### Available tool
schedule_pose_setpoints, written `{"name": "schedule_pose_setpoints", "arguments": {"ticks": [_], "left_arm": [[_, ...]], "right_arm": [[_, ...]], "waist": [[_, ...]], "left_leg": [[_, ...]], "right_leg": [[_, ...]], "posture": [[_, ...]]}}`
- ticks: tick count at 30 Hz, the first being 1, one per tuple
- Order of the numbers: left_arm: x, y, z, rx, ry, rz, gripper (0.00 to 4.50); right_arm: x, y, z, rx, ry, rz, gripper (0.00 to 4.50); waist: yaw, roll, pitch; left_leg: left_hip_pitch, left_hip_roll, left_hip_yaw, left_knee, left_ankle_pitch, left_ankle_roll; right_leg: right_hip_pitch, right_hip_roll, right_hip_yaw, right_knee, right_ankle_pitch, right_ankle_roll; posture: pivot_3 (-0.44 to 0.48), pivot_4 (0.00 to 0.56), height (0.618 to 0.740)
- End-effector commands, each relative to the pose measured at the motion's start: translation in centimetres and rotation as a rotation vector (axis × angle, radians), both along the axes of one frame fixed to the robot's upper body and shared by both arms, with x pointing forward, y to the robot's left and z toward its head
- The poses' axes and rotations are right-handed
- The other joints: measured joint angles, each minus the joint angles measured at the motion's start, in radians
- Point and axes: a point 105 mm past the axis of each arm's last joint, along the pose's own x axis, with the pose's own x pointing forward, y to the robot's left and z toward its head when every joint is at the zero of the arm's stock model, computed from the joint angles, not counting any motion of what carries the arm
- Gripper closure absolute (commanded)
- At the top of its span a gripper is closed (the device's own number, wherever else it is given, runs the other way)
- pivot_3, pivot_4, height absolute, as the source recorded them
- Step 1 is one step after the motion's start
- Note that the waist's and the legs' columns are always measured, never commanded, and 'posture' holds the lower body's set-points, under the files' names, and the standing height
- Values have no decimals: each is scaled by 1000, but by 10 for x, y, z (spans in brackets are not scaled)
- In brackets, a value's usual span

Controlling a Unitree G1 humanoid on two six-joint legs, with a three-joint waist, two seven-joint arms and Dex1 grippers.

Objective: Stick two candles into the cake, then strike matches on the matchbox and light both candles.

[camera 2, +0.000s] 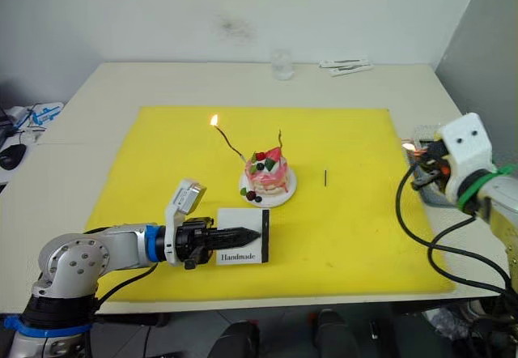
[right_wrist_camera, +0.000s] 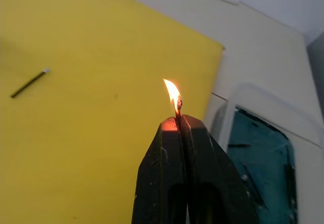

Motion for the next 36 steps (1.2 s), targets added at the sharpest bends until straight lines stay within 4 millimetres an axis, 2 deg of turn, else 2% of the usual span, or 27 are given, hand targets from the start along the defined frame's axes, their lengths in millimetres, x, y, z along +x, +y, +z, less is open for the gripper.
{"name": "schedule_pose_setpoints", "arguments": {"ticks": [1,5,13,17,26,27,30,33,36], "left_arm": [[-5,-11,10,-33,-36,-38,4500],[-5,-15,9,-40,-33,-38,4500],[-6,-19,9,-56,-34,-26,4500],[-6,-18,9,-59,-33,-14,4500],[-3,-16,10,-58,-38,13,4500],[-3,-16,10,-58,-39,14,4500],[-2,-14,10,-57,-40,21,4500],[-1,-11,9,-47,-43,32,4500],[-2,-7,8,-33,-44,42,4500]], "right_arm": [[5,-40,13,-70,-85,-155,4478],[19,-64,7,-93,-90,-250,4478],[36,-77,-4,-85,-73,-306,4478],[38,-81,-3,-67,-87,-322,3535],[37,-82,12,-79,-176,-323,216],[37,-81,15,-84,-187,-318,36],[34,-74,27,-101,-226,-279,36],[27,-51,40,-119,-264,-161,36],[17,-17,48,-57,-288,3,36]], "waist": [[0,0,0],[-2,0,0],[-2,0,0],[0,0,0],[0,0,0],[0,0,0],[0,0,0],[0,0,0],[-1,1,0]], "left_leg": [[0,0,0,1,0,0],[0,0,2,3,0,0],[-1,0,1,3,0,0],[-1,0,1,3,0,0],[-1,-1,1,4,0,0],[-1,-1,1,4,0,0],[-1,-1,1,4,0,0],[0,0,1,3,0,0],[-1,0,0,3,0,0]], "right_leg": [[0,0,0,0,0,0],[1,0,2,0,0,0],[1,0,2,1,2,3],[1,0,2,1,2,2],[1,0,3,1,2,3],[1,0,3,1,2,3],[1,0,3,1,2,3],[1,0,2,1,2,3],[1,0,2,1,2,3]], "posture": [[0,150,740],[0,150,740],[0,150,740],[0,150,740],[0,150,740],[0,150,740],[0,150,740],[0,150,740],[0,150,740]]}}
